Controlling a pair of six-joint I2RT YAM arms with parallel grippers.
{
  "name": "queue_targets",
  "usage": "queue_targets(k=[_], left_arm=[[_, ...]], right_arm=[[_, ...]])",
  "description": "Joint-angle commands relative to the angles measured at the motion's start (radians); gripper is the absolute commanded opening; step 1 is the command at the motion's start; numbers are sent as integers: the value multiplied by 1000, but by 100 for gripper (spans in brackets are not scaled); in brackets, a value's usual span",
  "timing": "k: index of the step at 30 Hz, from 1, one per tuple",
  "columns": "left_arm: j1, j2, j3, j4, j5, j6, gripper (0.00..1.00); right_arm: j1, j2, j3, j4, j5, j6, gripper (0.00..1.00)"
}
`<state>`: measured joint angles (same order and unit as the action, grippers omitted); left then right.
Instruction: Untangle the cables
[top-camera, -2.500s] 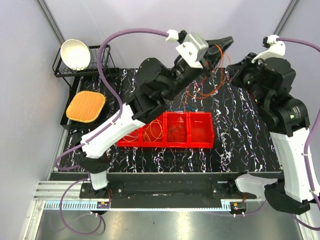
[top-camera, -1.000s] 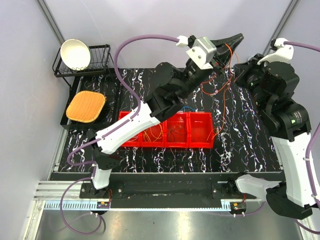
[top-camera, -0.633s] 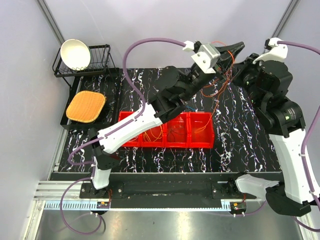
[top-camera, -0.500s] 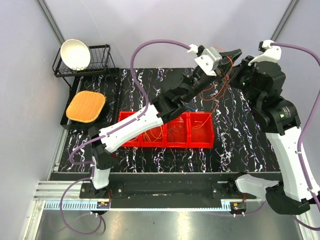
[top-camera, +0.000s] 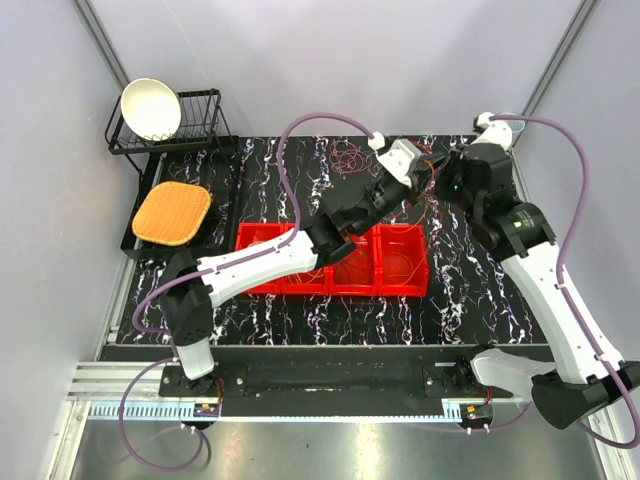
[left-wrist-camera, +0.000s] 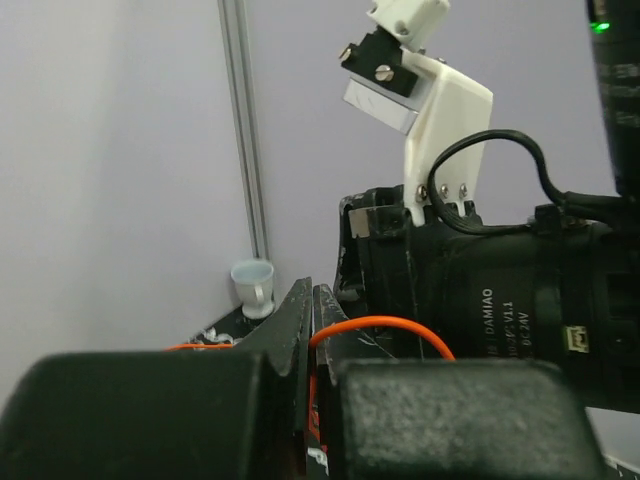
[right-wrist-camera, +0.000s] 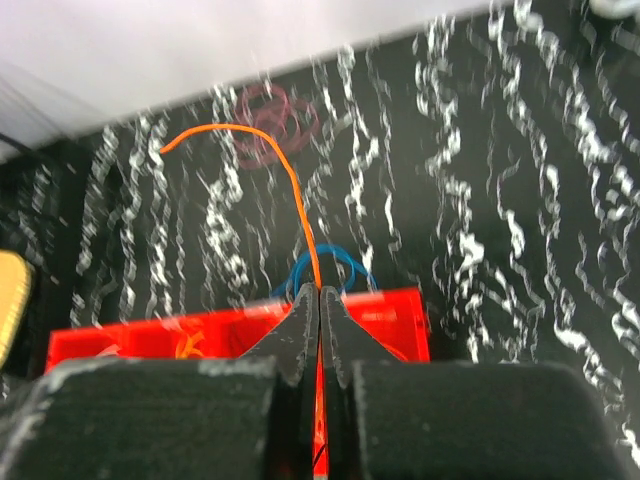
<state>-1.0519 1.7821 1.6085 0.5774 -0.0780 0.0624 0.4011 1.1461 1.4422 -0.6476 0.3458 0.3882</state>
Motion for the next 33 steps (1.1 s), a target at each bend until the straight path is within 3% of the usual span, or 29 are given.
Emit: queue_targets(k=[1,8,21,33], left_arm=[[1,-72,-93,127,-77,-59,0],[1,-89,-200,133,-172,-108,0],[0,-150,-269,53,-305,-148,0],[0,-136,-305,4,-302,-222,0]], right_arm=[[-2,-34,-86,46,-57,67,0],[-13,-23,-201,98,-129,103,0],[-41,118,-261,354,-557,107,0],[-146,153,-442,341,-542,106,0]])
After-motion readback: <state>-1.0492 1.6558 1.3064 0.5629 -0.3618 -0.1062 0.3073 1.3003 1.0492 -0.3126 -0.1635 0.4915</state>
